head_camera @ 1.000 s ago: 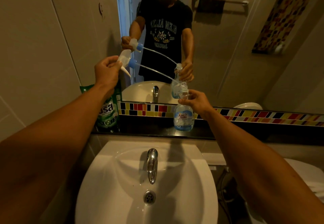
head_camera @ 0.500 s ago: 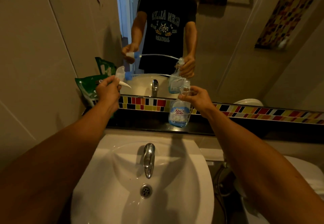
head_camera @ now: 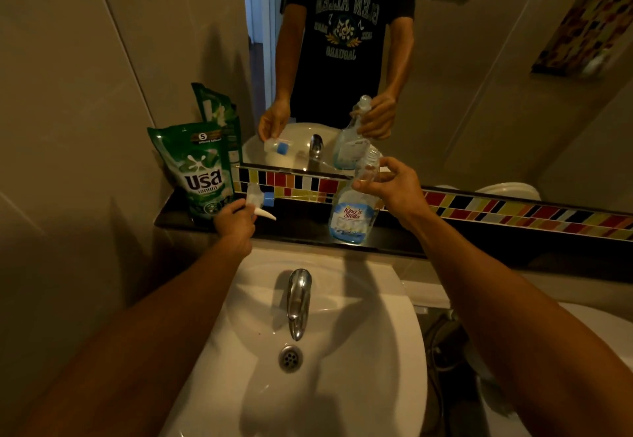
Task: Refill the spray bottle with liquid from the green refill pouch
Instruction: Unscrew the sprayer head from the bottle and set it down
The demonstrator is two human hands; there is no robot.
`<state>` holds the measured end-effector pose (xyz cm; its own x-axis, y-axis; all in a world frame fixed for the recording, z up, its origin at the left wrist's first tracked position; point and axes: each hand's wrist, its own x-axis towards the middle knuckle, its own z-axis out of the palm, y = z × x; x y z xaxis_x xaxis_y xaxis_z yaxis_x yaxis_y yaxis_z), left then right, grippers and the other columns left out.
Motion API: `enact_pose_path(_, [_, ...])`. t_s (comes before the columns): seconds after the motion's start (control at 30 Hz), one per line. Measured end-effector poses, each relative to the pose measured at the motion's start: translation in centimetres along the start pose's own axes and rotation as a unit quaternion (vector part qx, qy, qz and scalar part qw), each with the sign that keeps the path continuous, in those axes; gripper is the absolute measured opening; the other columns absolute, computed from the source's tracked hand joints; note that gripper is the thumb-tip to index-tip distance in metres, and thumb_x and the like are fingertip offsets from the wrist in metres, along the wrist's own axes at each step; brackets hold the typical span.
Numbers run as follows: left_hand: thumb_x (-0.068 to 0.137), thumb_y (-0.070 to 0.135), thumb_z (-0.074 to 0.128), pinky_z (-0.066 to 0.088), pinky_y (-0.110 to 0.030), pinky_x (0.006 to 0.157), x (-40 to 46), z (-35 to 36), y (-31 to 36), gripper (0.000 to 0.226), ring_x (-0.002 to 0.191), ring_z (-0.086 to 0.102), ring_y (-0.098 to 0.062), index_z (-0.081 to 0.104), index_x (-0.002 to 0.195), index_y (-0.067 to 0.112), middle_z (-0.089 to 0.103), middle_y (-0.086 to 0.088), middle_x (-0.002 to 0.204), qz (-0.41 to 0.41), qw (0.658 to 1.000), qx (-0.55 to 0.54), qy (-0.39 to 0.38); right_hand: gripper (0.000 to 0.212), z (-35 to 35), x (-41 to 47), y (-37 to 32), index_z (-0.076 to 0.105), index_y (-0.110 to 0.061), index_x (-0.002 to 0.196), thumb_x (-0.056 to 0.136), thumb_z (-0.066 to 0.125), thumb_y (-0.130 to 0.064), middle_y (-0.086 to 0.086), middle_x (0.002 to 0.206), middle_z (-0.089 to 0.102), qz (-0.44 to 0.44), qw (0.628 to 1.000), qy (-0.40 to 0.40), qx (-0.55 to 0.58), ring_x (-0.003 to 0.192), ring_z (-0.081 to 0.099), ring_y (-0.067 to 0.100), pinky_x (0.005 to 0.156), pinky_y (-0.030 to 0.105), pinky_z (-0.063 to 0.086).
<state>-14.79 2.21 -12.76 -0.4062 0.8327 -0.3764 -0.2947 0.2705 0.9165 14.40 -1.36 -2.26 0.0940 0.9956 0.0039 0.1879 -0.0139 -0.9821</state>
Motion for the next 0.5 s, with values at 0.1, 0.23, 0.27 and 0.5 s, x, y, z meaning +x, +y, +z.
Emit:
enact_pose_path(0.1, [0.093,0.001,0.06,0.032,-0.015,0.031,1.4,0.4,-1.0,0.035,0.05,0.045,-0.015,0.062,0.128,0.006,0.059,-0.011,0.073,-0.011,0.999,0.034,-0.007,0.046,1.2,0.7,0.2,0.064,-0.009,0.124,0.083,0.085,-0.004,0.008,0.104,0.08,0.005,1.0,-0.01,0.005,0.09,0.08,0.015,0.069,0.028,0.064])
enact_pose_path(0.23, [0.093,-0.001,0.062,0.039,-0.019,0.037,3.1,1.0,-1.7,0.039,0.055,0.051,-0.017,0.058,0.131,0.001,0.062,-0.02,0.088,-0.013,0.996,0.088,-0.02,0.045,3.0,1.9,1.0,0.064,-0.01,0.124,0.084,0.083,-0.004,0.006,0.105,0.08,0.006,1.0,-0.03,0.005,0.095,0.08,0.017,0.073,0.029,0.065])
enact_pose_path(0.27, [0.093,0.0,0.063,0.042,-0.023,0.043,3.4,1.1,-1.9,0.039,0.058,0.054,-0.018,0.058,0.131,0.001,0.063,-0.02,0.092,-0.012,0.995,0.101,-0.024,0.045,3.5,2.2,1.1,0.064,-0.01,0.125,0.085,0.083,-0.004,0.006,0.106,0.08,0.007,0.999,-0.034,0.005,0.096,0.08,0.017,0.075,0.031,0.065])
enact_pose_path(0.5, [0.088,0.006,0.069,0.057,-0.051,0.089,5.5,1.6,-3.0,0.027,0.099,0.069,-0.039,0.071,0.115,0.005,0.071,-0.022,0.108,0.037,0.968,0.25,0.004,0.048,6.7,3.8,2.0,0.065,-0.011,0.129,0.085,0.083,-0.005,0.003,0.115,0.077,-0.017,0.999,-0.04,-0.03,0.102,0.076,0.012,0.083,0.028,0.063])
